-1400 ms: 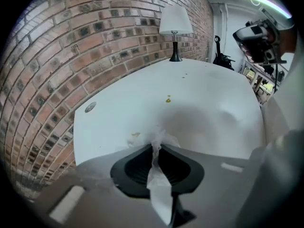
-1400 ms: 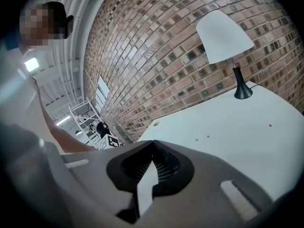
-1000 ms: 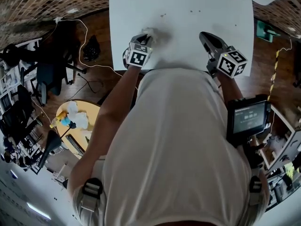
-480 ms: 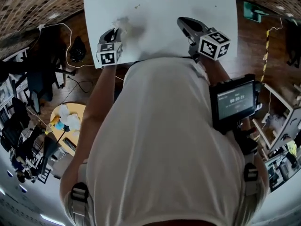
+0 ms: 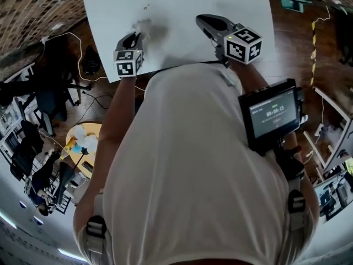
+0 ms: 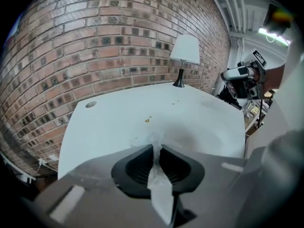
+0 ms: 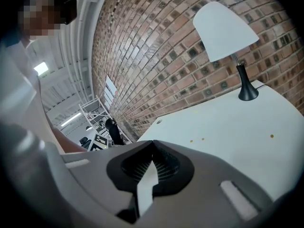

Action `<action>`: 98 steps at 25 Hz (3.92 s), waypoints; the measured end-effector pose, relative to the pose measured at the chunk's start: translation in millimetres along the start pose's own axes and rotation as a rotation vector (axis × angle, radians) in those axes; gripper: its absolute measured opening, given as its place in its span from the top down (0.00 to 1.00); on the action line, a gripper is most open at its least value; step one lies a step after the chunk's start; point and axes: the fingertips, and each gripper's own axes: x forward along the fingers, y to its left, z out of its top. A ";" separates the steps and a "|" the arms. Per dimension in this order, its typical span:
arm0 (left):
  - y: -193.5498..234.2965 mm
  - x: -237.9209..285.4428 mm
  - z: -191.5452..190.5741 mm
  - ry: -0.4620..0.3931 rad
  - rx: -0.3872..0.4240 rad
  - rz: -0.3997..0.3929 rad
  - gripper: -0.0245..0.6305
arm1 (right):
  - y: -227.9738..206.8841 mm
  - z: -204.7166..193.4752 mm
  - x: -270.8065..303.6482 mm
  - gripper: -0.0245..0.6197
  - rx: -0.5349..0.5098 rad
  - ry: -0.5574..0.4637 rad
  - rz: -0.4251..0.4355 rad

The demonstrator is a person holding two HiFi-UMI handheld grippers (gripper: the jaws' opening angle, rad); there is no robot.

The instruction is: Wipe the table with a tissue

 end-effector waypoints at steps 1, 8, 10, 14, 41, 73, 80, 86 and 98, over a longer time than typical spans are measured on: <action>-5.3 3.8 1.5 0.005 0.013 -0.013 0.89 | -3.2 -1.8 -4.1 0.95 0.002 0.002 -0.004; 32.0 18.8 16.0 0.002 -0.026 0.004 0.89 | -12.4 -8.6 14.8 0.95 0.016 0.007 -0.017; 35.9 20.0 20.9 0.008 -0.015 0.008 0.89 | -11.9 -9.9 14.2 0.95 0.025 -0.004 -0.019; 35.0 34.2 34.5 0.018 -0.015 0.010 0.89 | -17.9 -11.2 1.0 0.95 0.043 -0.018 -0.035; 53.9 78.5 52.8 0.147 -0.113 0.199 0.88 | -58.7 -9.4 -55.7 0.95 0.110 -0.077 -0.153; 39.6 48.9 23.4 0.025 -0.135 0.151 0.89 | -52.1 -9.0 -41.9 0.95 0.092 -0.047 -0.106; 64.2 68.8 28.5 0.041 -0.163 0.192 0.89 | -49.3 -11.5 -40.0 0.95 0.090 -0.029 -0.103; 48.7 98.0 59.5 0.064 -0.075 0.185 0.89 | -56.9 -15.4 -52.9 0.95 0.104 -0.041 -0.135; 30.3 111.6 62.2 0.115 -0.009 0.126 0.89 | -54.6 -15.7 -50.4 0.95 0.102 -0.035 -0.126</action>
